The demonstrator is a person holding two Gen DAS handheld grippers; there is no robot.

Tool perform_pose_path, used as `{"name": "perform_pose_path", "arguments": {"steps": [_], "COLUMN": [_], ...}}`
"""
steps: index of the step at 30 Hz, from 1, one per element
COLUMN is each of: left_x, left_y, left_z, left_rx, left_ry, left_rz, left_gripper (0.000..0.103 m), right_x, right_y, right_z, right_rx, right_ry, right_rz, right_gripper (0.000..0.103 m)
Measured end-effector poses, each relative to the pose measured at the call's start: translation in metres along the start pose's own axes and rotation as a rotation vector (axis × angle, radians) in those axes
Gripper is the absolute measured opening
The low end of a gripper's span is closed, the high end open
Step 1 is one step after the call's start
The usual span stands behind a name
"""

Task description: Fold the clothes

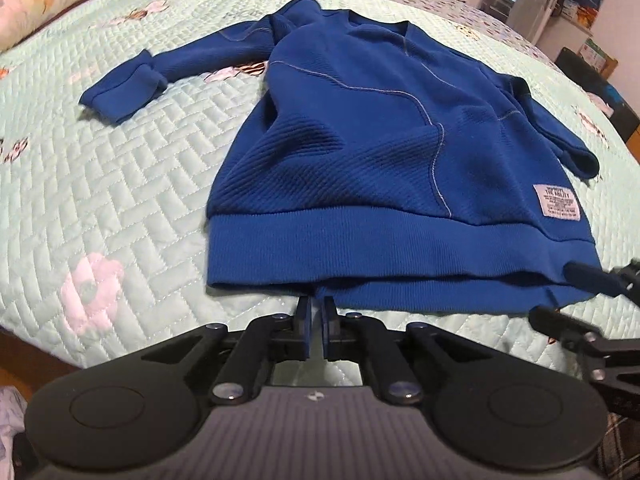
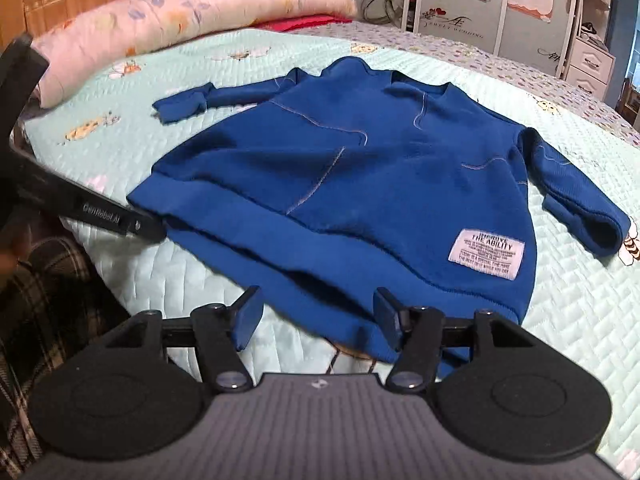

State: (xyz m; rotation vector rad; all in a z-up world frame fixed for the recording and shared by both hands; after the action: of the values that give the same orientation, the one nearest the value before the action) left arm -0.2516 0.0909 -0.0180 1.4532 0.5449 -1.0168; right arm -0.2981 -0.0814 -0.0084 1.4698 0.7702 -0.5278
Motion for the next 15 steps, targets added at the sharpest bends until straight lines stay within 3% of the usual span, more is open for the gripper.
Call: {"name": "perform_pose_path", "arguments": {"steps": [6,9,15], "left_x": [-0.011,-0.023,-0.036], "left_y": [-0.004,-0.004,0.0], "left_z": [-0.009,-0.012,-0.031], "left_rx": [-0.025,-0.024,-0.008], "left_ry": [-0.013,-0.007,0.115], "left_rz": [0.001,0.049,0.134], "left_gripper": [0.006,0.006,0.007], "right_x": [0.002,-0.009,-0.023], "right_y": [-0.011,-0.006,0.001], "right_z": [0.005,0.011,0.037], "right_rx": [0.05,0.119,0.19], "right_ry": [0.006,0.045,0.027], "right_rz": [-0.03,0.008,0.058], "right_gripper": [0.061,0.061,0.061]}}
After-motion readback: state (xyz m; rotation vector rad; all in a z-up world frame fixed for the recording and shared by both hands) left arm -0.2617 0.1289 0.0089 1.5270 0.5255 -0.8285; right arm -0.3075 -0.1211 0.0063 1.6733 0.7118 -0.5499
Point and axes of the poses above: each gripper's, at about its wrist camera, not at the fingertips, and x roughly the way its jaws point, z to its right, y to its top, the point moved 6 cm from there along x, roughly the way its jaws point, and after that the axes turned 5 degrees about x, right-handed, at the moved point
